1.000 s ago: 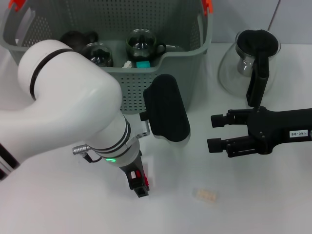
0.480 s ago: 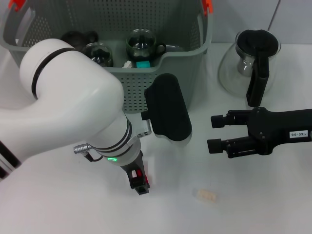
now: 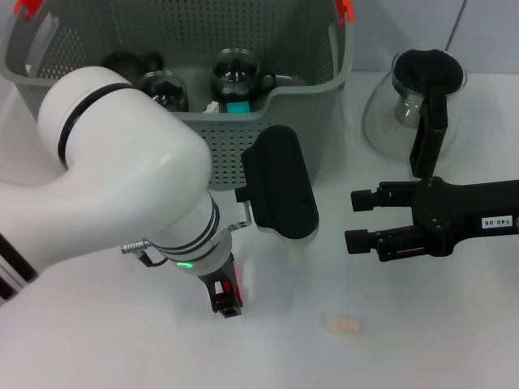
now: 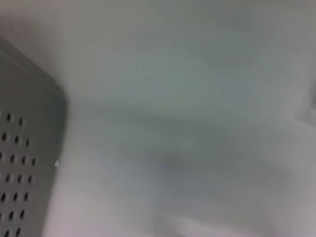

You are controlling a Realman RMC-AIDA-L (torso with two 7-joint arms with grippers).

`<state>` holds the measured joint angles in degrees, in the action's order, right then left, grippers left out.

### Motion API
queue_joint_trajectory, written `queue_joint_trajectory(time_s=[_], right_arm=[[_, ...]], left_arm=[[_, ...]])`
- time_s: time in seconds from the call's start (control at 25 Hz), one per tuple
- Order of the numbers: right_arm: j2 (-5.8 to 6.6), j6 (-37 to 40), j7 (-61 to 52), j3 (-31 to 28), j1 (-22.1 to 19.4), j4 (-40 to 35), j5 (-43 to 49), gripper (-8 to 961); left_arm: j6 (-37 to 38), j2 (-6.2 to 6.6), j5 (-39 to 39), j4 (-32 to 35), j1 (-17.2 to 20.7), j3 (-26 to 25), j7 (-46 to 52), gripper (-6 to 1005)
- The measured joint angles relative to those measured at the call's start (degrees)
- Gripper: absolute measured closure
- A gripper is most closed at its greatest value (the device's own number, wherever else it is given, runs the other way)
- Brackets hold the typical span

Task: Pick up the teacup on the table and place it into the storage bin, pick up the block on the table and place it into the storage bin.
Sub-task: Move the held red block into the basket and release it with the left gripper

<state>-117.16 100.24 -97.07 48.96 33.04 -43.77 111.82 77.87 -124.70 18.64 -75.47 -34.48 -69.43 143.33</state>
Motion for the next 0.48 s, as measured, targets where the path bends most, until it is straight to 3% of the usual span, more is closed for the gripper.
queue_joint_trajectory(time_s=[0.48], right_arm=[[-0.08,0.0,0.6,-1.2,-0.4,0.0,-0.1,56]], left_arm=[[1.0,0.13,0.0,-1.3,0.1,0.1,0.0,357]])
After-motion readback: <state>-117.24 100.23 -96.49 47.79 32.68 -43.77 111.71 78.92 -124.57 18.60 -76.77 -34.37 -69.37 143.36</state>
